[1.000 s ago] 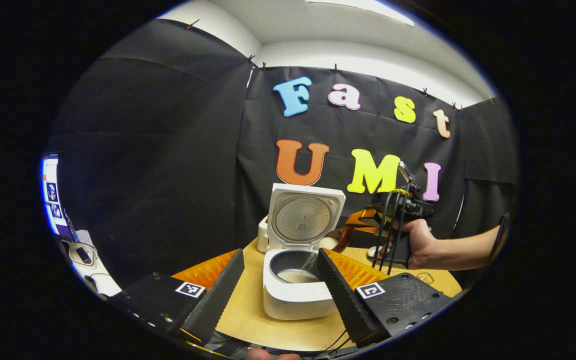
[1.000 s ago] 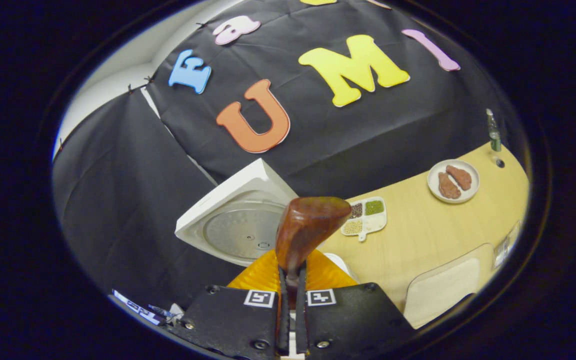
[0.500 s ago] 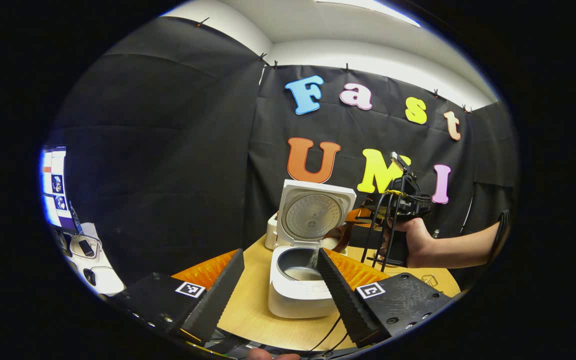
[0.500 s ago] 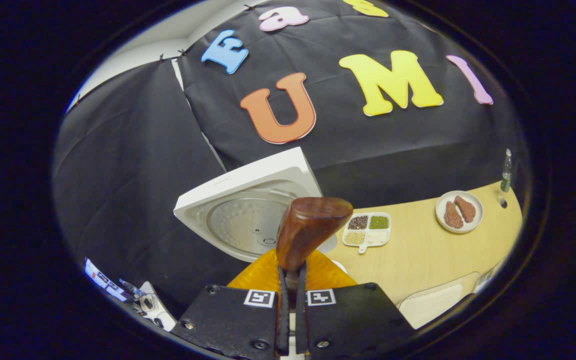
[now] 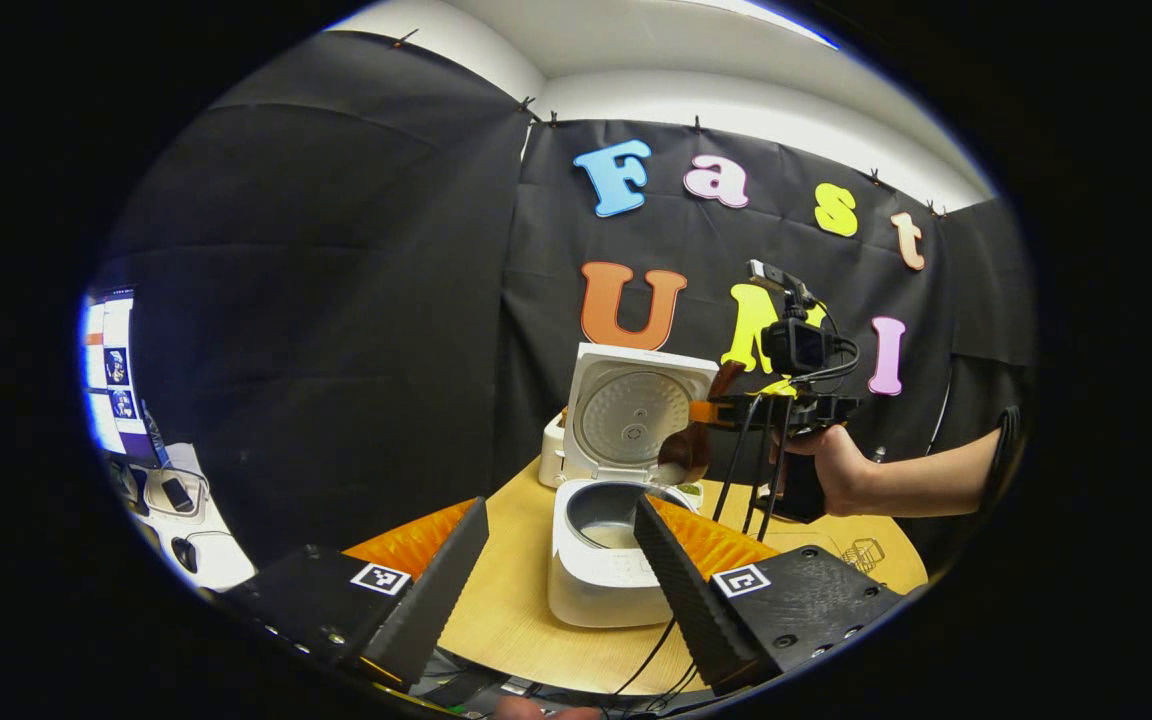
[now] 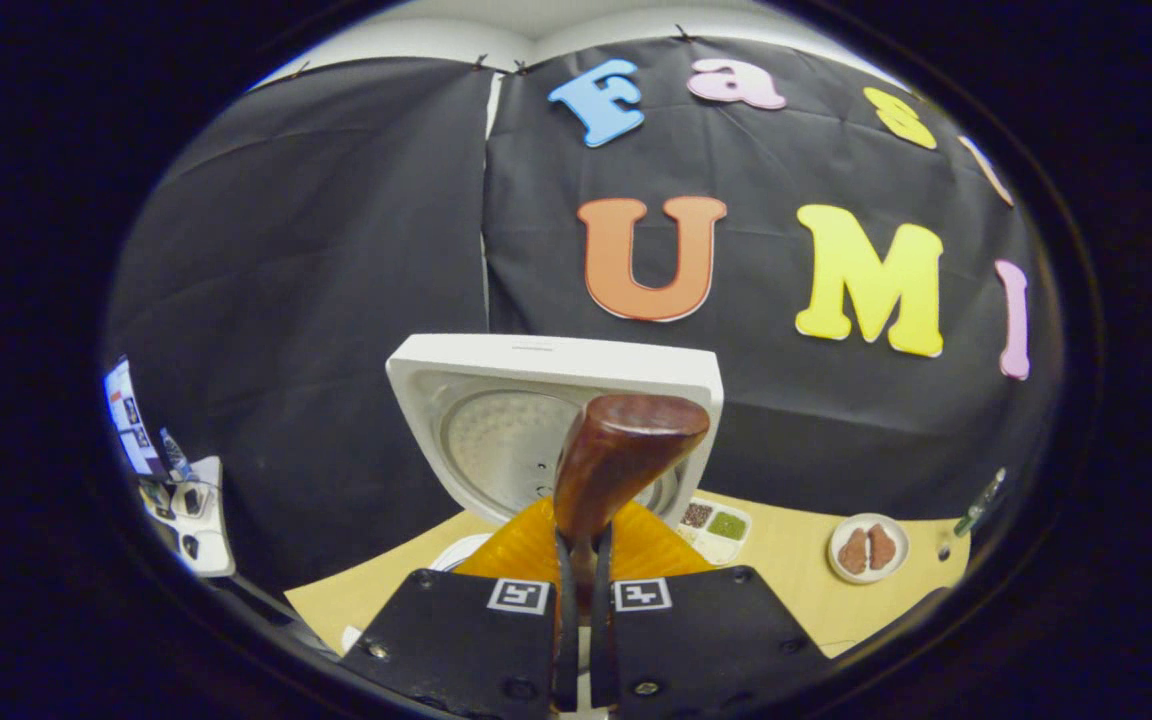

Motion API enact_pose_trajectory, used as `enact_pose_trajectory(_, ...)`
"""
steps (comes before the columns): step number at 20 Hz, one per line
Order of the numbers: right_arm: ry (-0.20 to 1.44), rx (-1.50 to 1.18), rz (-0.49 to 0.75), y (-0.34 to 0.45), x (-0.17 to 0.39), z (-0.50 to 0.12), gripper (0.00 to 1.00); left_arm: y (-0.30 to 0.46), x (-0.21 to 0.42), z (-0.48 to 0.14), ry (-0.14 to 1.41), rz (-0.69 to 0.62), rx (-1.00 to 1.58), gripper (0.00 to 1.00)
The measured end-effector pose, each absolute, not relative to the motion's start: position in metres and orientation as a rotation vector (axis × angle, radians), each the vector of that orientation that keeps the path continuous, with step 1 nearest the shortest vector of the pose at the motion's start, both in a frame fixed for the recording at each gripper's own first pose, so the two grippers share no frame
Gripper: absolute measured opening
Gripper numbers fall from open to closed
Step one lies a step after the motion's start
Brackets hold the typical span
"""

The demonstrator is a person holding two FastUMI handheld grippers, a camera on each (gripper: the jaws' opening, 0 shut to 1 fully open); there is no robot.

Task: Close the left gripper, press the button to open the rice cooker; take a wooden spoon from the chopstick holder with the right hand, scoop a spoonful of rice and pour it into the rice cooker, then put the wooden spoon back into the chopstick holder.

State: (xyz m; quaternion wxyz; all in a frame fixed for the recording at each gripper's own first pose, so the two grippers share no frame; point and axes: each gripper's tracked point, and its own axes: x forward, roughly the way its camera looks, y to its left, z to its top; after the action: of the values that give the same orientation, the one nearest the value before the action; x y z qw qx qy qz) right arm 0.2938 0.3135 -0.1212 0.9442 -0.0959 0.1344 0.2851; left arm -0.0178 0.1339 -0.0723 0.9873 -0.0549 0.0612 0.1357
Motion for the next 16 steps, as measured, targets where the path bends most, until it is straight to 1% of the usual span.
enact_pose_trajectory(5,0.175,-0.397,0.641,0.332,0.279,-0.117,0.1,0.13,-0.014,-0.068,0.112,0.23,-0.081,0.94)
enact_pose_trajectory(7,0.149,-0.43,0.665,0.335,0.271,-0.115,0.1,0.131,-0.01,-0.068,0.115,0.22,-0.067,0.94)
enact_pose_trajectory(12,0.157,-0.37,0.667,0.331,0.264,-0.108,0.1,0.129,-0.009,-0.071,0.119,0.195,-0.062,0.94)
enact_pose_trajectory(16,0.204,-0.219,0.649,0.314,0.265,-0.097,0.1,0.125,-0.008,-0.068,0.122,0.172,-0.052,0.94)
